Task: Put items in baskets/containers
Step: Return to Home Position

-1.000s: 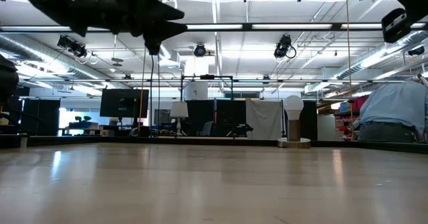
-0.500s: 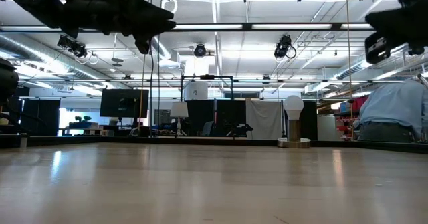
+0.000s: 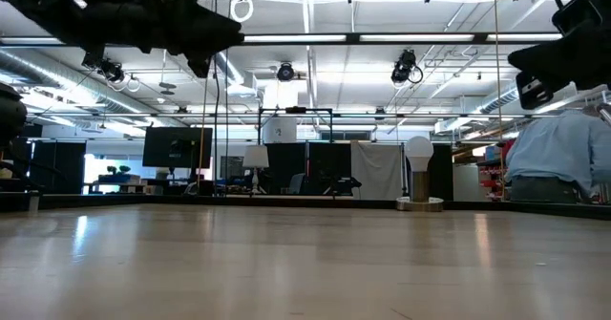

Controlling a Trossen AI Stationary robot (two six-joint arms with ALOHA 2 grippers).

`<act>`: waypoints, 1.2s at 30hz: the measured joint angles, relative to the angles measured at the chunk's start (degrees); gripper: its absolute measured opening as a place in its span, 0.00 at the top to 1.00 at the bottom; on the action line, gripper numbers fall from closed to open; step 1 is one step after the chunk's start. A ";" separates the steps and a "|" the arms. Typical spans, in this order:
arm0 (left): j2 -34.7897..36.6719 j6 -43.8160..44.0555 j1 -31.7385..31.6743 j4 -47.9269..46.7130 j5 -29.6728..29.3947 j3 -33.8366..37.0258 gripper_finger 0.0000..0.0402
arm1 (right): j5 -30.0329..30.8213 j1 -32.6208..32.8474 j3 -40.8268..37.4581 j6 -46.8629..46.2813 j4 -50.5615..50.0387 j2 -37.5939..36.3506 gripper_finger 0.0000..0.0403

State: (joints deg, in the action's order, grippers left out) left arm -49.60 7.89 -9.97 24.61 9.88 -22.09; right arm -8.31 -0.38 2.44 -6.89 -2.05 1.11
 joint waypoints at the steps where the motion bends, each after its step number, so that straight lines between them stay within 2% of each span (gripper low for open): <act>1: 0.50 -0.70 0.18 2.58 -0.24 1.25 0.74 | 0.63 0.02 0.00 0.00 -0.06 0.45 1.00; 5: 4.92 -0.34 -0.20 11.26 -0.69 8.79 0.84 | 4.84 0.02 0.00 -0.08 -0.46 2.14 0.98; 9: 12.34 1.54 -2.87 12.21 -0.36 15.41 0.97 | 6.26 0.02 0.00 -0.09 -0.76 3.36 0.95; 11: 16.27 2.24 -5.41 11.85 2.81 17.86 0.98 | 6.24 0.02 0.00 -0.14 -0.73 3.58 0.94; 16: 27.18 3.68 -13.98 8.42 14.96 21.62 0.99 | 6.22 0.02 0.00 -0.14 -0.67 3.58 0.93; 20: 34.70 4.55 -20.11 -0.16 18.59 21.62 0.99 | 6.22 0.02 0.00 -0.14 -0.65 3.58 0.93; 22: 38.17 6.47 -20.24 -1.41 18.06 21.62 0.99 | 6.22 0.02 0.00 -0.12 -0.65 3.58 0.93; 25: 42.34 6.28 -15.80 -3.86 12.19 21.62 0.99 | 6.22 0.02 0.00 -0.14 -0.62 3.58 0.93; 33: 46.77 -2.86 4.96 -14.13 -15.85 21.62 1.00 | 6.20 0.02 0.00 -0.12 -0.63 3.58 0.93; 36: 46.77 -5.84 10.43 -15.02 -20.40 21.62 1.00 | 6.20 0.02 0.00 -0.12 -0.63 3.58 0.93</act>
State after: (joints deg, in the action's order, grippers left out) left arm -2.83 2.05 0.46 9.59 -10.52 -0.47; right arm -2.11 -0.36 2.44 -7.01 -2.68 4.69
